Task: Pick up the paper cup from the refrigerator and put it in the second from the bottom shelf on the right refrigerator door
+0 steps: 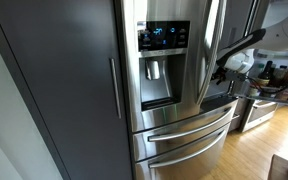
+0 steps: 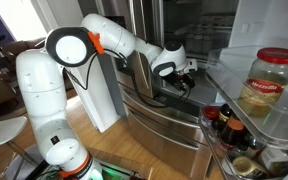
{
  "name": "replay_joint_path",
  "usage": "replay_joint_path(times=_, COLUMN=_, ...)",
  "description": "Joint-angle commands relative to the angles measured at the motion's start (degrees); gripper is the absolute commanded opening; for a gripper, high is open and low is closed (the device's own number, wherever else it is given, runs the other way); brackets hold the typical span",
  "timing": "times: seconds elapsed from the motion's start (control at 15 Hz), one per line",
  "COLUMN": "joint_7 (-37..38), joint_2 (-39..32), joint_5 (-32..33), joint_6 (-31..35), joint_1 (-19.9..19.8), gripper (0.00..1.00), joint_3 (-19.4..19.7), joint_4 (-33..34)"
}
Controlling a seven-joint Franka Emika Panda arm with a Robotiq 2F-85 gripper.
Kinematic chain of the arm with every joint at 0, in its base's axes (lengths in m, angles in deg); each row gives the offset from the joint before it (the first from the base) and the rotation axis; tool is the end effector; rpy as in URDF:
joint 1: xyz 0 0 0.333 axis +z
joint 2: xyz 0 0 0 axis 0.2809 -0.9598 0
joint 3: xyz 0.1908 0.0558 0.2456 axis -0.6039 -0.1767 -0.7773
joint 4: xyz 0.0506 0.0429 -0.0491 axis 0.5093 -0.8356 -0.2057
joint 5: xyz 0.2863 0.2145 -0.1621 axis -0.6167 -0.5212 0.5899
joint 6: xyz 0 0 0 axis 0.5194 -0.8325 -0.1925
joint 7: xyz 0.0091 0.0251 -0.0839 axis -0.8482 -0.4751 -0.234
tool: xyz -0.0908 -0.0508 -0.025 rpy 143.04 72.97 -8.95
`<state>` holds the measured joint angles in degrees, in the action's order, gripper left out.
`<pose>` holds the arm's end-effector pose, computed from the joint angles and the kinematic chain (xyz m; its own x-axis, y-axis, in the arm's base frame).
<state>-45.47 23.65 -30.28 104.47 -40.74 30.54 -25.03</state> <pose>0.5062 -0.3793 0.3733 0.7007 -0.5407 0.4655 -0.5360 -0.8295 -0.1569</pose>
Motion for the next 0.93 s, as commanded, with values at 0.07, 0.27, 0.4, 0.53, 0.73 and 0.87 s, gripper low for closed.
replay_joint_path(times=0.07, joint_7=-0.63, joint_2=-3.61, joint_5=-2.80, joint_6=2.68, joint_1=-0.59, gripper=0.73, joint_3=-1.25, joint_4=2.13)
replay_joint_path(times=0.27, joint_7=-0.39, joint_2=-5.21, joint_5=-3.45, joint_6=1.79, joint_1=-0.73, gripper=0.61, joint_3=-1.59, joint_4=3.29)
replay_joint_path(times=0.4, joint_7=0.31, joint_2=-5.53, joint_5=-2.92, joint_6=1.54, joint_1=-0.46, gripper=0.44, joint_3=-1.27, joint_4=3.66)
replay_joint_path(times=0.53, joint_7=1.84, joint_2=-4.85, joint_5=-0.91, joint_6=1.48, joint_1=-1.81, gripper=0.30, joint_3=-2.51, joint_4=3.48)
replay_joint_path(times=0.73, joint_7=1.78, joint_2=-3.07, joint_5=-0.07, joint_6=-0.15, joint_1=-2.41, gripper=0.06, joint_3=-2.28, joint_4=3.03)
replay_joint_path(times=0.87, joint_7=1.55, joint_2=-2.63, joint_5=-0.90, joint_6=-0.80, joint_1=-3.15, gripper=0.00, joint_3=-2.48, joint_4=2.91)
